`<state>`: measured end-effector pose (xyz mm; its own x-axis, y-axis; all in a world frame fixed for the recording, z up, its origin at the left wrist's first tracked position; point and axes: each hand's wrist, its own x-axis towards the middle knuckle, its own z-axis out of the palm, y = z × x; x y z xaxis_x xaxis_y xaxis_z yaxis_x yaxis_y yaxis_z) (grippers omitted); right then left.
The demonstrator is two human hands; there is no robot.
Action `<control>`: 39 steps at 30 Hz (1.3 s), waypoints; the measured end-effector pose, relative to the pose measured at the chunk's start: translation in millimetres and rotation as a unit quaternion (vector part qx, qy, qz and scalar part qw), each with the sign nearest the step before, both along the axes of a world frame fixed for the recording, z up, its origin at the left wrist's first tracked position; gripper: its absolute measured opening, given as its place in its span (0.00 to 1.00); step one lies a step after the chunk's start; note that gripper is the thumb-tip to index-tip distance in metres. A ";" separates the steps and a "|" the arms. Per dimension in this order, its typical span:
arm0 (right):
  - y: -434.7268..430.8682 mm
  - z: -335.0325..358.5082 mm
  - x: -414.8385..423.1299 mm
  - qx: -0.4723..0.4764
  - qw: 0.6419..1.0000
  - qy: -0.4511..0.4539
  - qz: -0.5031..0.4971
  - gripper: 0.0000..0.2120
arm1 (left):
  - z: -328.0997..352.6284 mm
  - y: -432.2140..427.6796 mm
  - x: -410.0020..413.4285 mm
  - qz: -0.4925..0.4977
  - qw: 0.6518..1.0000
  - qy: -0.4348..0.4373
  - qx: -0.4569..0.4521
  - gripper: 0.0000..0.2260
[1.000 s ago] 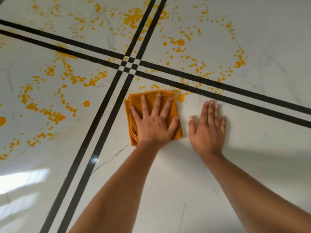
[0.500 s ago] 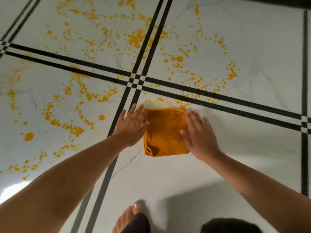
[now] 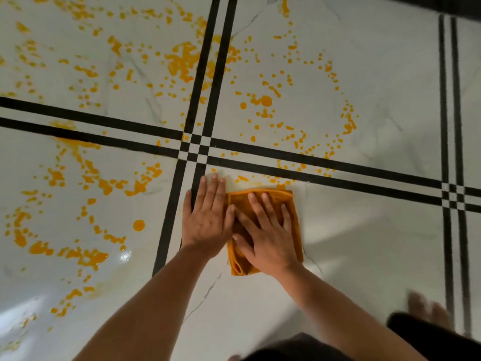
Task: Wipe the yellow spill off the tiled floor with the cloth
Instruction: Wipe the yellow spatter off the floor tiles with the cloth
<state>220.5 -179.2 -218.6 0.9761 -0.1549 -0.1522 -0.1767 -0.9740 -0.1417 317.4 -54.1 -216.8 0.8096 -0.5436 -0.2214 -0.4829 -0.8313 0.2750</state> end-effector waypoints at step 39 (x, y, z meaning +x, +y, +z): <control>-294.2 -6.4 150.3 -0.061 0.997 -0.041 0.038 0.28 | -5.2 -218.5 55.6 0.086 0.994 -0.044 0.042 0.32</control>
<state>370.8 -473.4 -225.0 0.9941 -0.0935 -0.0557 -0.0953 -0.9949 -0.0320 372.9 -272.5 -222.0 0.9069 -0.3786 -0.1849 -0.3511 -0.9217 0.1651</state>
